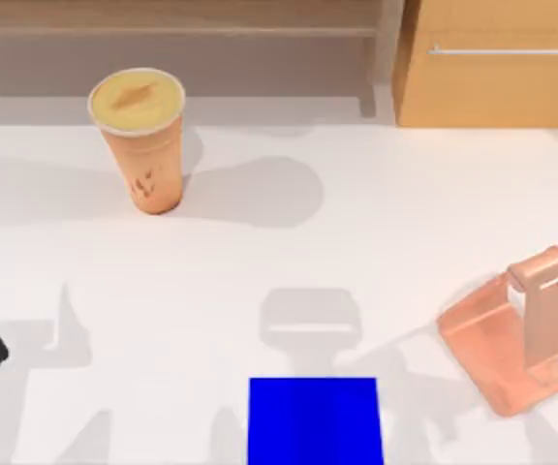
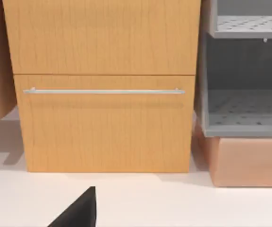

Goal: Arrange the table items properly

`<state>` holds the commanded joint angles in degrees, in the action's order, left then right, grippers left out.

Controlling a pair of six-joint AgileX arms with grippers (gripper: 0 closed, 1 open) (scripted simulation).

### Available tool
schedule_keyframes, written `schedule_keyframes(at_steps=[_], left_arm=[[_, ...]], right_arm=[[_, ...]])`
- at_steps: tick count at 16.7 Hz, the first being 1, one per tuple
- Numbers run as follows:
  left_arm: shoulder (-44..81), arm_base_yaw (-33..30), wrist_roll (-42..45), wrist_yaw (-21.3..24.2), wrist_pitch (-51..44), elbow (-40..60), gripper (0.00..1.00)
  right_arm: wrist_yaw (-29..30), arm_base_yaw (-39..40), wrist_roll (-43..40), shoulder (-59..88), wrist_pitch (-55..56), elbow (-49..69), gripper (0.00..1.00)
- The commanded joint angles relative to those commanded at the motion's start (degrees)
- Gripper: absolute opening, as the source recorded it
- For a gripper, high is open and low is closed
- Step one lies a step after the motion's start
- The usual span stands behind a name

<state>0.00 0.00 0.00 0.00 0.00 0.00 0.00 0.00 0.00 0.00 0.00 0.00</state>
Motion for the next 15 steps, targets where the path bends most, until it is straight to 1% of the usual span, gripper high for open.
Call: schedule_keyframes(at_steps=[4, 7, 10, 15], left_arm=[[0.0, 0.0, 0.0, 0.0, 0.0, 0.0, 1.0], [0.0, 0.0, 0.0, 0.0, 0.0, 0.0, 1.0], [0.0, 0.0, 0.0, 0.0, 0.0, 0.0, 1.0], [0.0, 0.0, 0.0, 0.0, 0.0, 0.0, 1.0]], right_arm=[[0.03, -0.24, -0.98, 1.73, -1.16, 1.4, 1.0], [0.07, -1.06, -4.74, 8.69, -5.63, 7.18, 1.0], [-0.02, -2.2, -10.54, 20.49, -12.55, 16.56, 1.0], [-0.1, -4.73, -22.66, 45.69, -27.31, 35.59, 1.0]])
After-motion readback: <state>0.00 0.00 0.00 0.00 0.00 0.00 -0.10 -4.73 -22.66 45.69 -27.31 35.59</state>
